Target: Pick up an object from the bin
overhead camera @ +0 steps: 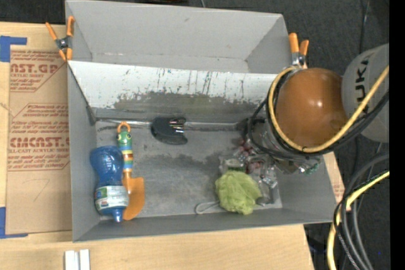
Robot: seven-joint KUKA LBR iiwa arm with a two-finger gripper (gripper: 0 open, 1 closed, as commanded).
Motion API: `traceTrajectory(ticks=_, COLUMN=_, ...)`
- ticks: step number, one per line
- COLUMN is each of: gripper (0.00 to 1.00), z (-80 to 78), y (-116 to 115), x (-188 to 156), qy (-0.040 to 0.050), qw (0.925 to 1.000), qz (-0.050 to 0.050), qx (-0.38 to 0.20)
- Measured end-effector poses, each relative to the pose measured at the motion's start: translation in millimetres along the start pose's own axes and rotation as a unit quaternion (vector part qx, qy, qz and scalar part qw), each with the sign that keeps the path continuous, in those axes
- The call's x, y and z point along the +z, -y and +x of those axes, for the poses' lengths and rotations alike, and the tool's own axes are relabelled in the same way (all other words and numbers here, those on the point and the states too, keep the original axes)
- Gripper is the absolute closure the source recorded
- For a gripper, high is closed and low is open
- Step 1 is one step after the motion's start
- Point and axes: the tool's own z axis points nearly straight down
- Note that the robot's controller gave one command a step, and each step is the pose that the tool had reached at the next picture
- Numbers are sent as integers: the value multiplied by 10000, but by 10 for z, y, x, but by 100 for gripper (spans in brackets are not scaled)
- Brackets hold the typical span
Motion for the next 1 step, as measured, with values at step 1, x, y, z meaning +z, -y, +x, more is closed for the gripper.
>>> traceTrajectory(ticks=1, gripper=0, z=90, y=-14, x=140, qy=13, qw=9958, qz=1, qx=915)
